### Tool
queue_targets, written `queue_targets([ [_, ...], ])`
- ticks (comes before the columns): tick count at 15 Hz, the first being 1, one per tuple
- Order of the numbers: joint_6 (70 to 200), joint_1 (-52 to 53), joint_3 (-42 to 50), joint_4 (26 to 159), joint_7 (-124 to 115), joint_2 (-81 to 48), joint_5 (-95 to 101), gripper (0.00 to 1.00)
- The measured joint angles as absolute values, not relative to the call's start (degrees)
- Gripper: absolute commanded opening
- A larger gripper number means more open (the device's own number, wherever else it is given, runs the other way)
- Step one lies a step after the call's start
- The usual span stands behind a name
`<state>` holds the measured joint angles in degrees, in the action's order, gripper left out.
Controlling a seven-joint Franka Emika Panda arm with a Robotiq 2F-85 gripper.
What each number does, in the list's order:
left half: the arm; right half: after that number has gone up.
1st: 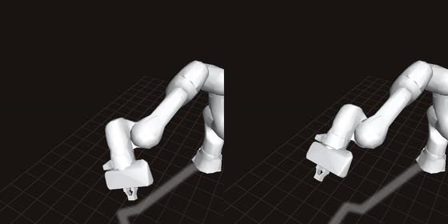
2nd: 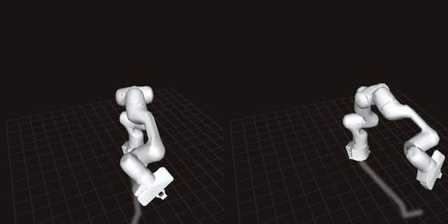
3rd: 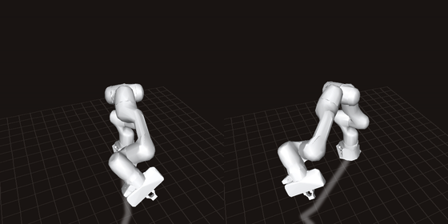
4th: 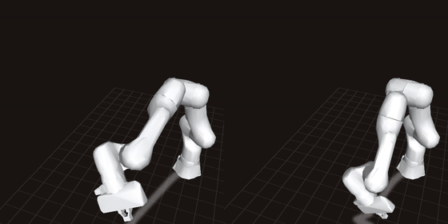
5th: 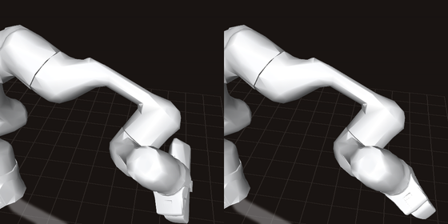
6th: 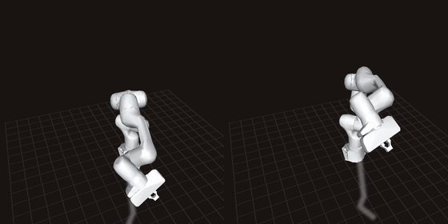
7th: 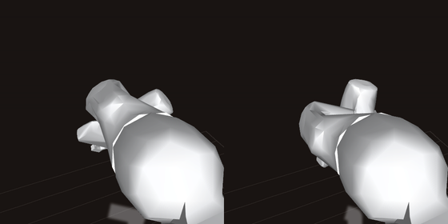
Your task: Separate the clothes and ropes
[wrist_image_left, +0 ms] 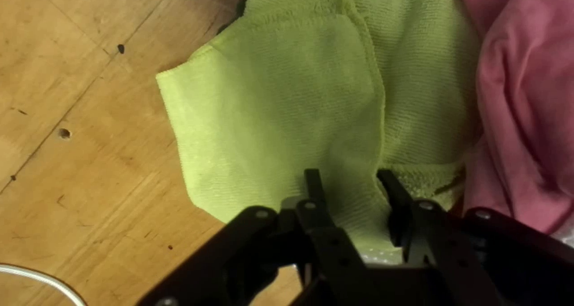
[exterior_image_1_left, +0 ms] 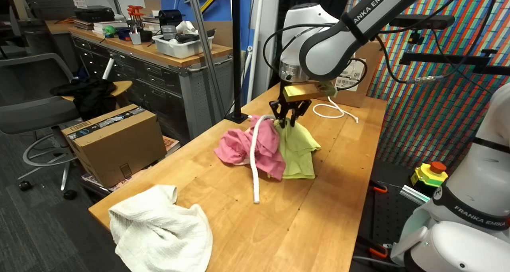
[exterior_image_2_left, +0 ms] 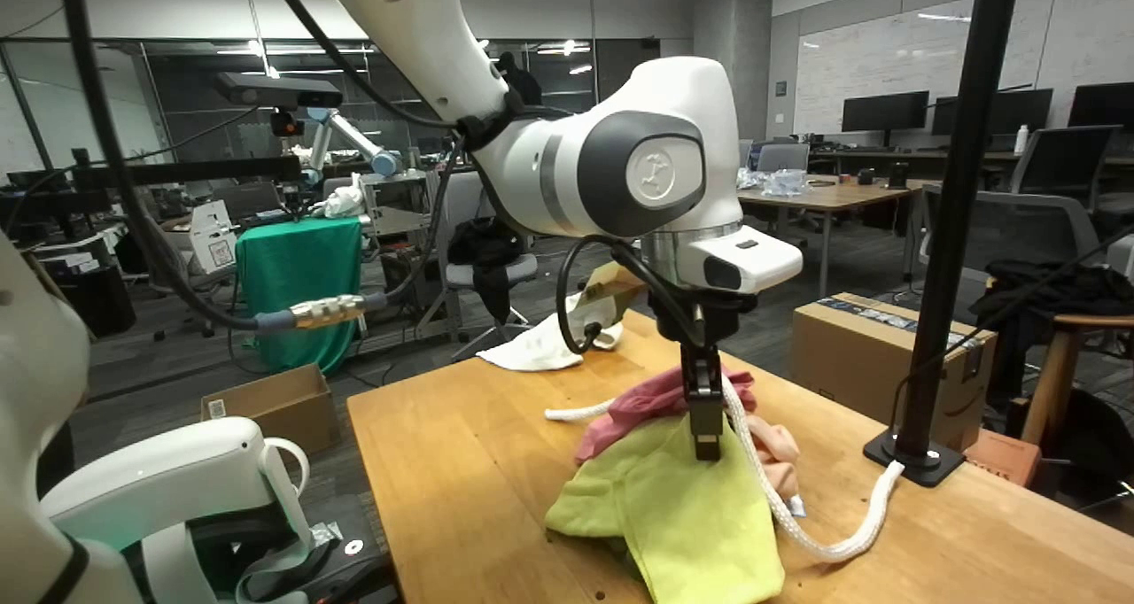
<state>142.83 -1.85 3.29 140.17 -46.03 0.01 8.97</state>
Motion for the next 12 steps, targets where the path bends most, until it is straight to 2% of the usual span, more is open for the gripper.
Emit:
queue_targets([
  [3,143.6,-1.9,3.3,140.6,-45.9,0.1,9.0,0.02],
  [6,144.6,-1.9,3.3,141.3,-45.9,1.0,9.0,0.07],
  [12,145.2,-3.5,3.4,141.6,-45.2,9.1,9.6,0.07],
])
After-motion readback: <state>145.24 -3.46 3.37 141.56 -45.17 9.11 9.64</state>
